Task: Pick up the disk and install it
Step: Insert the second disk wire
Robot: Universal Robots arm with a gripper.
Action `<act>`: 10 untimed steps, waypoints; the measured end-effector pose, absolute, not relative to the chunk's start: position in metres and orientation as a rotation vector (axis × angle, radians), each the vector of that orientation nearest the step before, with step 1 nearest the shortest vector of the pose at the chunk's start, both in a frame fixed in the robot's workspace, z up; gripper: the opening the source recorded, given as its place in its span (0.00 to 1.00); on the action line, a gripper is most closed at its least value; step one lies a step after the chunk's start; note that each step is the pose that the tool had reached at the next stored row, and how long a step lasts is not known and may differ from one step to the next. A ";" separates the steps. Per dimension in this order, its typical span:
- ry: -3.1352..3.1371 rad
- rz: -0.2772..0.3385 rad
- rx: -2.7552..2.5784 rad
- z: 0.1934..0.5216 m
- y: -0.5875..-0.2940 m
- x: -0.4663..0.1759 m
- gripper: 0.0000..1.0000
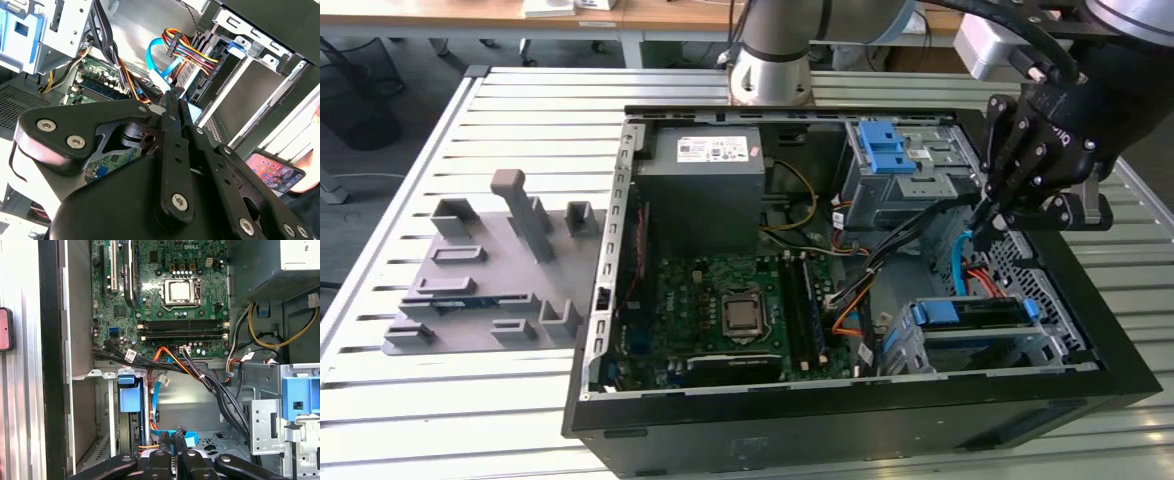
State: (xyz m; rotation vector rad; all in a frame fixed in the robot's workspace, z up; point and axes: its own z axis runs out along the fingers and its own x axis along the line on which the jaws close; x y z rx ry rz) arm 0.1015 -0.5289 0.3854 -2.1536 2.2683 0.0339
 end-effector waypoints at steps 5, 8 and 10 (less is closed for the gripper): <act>2.270 0.031 -2.155 0.379 -0.529 0.101 0.18; 2.270 0.030 -2.155 0.374 -0.529 0.101 0.18; 2.271 0.029 -2.156 0.371 -0.529 0.101 0.18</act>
